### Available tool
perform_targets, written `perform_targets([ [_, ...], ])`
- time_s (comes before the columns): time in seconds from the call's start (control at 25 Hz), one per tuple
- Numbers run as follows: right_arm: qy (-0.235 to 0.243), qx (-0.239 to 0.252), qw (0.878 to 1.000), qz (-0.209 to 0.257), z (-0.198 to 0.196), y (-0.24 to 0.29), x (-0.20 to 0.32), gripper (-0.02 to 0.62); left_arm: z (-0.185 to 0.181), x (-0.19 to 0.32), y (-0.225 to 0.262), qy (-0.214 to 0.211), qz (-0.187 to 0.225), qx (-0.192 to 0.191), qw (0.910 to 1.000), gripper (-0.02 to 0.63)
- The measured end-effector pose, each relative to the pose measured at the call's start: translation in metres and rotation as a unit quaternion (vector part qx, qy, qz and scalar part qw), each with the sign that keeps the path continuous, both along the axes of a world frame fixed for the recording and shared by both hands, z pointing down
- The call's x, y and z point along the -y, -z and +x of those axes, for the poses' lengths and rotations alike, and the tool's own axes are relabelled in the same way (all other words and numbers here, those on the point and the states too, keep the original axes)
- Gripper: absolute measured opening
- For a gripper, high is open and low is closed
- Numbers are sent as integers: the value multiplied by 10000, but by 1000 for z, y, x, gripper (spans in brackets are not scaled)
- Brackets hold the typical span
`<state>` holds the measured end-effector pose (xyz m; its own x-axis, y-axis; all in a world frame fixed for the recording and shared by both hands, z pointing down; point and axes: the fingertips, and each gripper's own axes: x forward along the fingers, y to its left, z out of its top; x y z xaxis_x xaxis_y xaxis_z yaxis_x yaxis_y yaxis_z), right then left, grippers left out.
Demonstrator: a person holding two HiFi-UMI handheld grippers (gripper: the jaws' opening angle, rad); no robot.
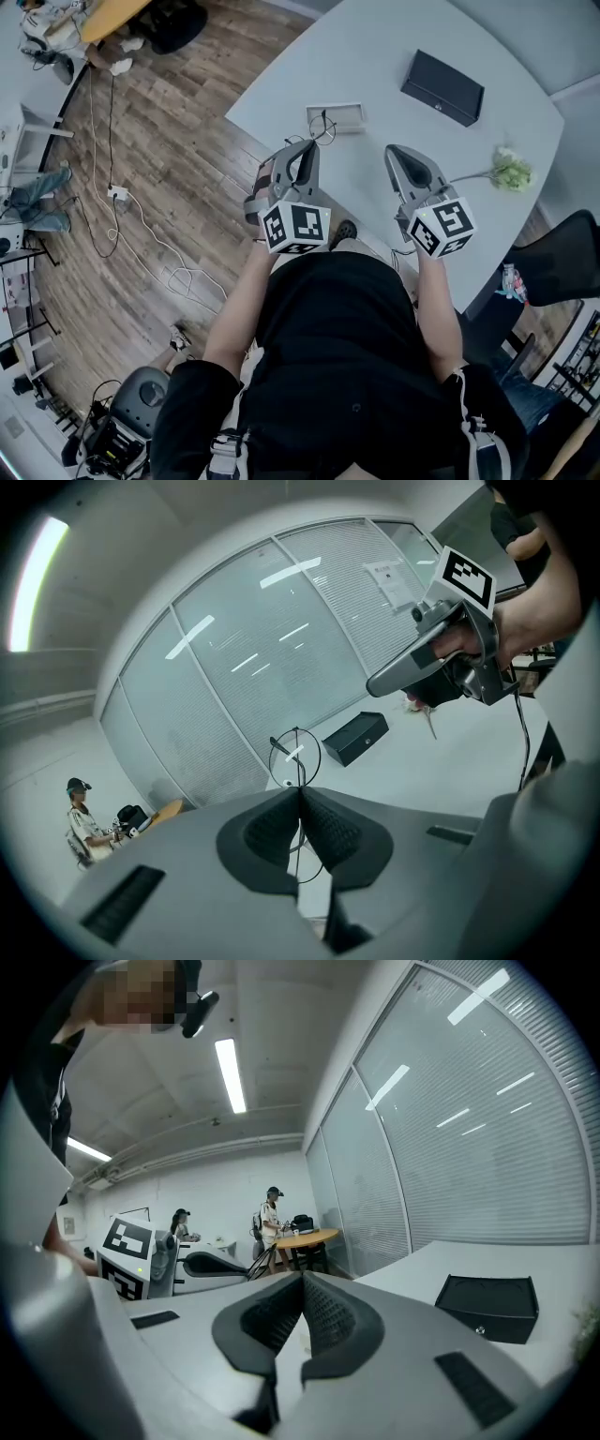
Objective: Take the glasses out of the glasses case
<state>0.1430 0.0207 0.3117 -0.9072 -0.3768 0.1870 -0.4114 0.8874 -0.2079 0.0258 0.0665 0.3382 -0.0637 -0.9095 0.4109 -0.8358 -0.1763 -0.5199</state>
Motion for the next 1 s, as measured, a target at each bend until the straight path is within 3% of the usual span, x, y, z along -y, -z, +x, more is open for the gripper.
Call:
perform_targets([
  [1.0, 13, -47, 9996, 267, 1, 1, -13, 15, -4, -10, -3, 52, 70, 5, 10000, 29],
])
